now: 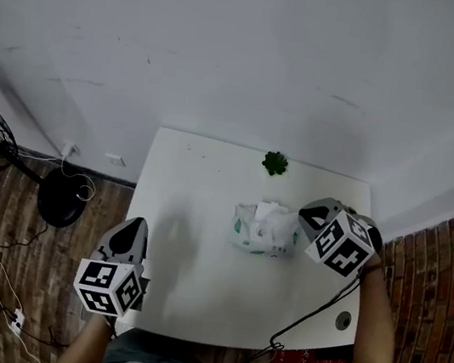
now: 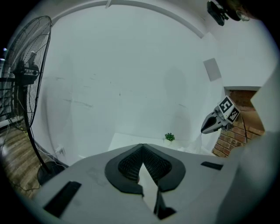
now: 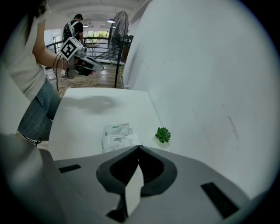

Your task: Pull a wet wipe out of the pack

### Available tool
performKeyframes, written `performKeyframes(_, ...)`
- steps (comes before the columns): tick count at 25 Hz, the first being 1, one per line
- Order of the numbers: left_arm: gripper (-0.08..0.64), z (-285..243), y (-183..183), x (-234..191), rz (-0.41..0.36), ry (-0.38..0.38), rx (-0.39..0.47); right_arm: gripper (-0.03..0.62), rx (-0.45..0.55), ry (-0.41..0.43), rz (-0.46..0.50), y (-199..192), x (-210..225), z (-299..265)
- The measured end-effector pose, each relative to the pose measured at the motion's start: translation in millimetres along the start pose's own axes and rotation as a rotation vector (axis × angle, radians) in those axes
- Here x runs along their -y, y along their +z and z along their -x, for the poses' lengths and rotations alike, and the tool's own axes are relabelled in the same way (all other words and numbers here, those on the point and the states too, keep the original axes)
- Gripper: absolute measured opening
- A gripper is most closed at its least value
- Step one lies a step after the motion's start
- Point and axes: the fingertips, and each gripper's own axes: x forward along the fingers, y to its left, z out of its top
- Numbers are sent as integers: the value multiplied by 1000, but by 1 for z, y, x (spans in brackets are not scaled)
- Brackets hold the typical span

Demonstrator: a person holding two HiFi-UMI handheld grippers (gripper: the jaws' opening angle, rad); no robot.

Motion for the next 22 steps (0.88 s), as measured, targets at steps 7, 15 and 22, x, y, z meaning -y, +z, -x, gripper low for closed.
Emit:
performKeyframes(7, 0, 4, 7, 0, 1, -5, 15, 2, 19, -42, -17, 4, 8, 15)
performKeyframes(15, 0, 7, 26, 4, -4, -21, 54, 2, 146, -163, -120, 26, 26, 65)
performKeyframes(22, 0, 3, 53, 19, -23, -62, 104, 2, 333, -300, -327, 38, 38, 116)
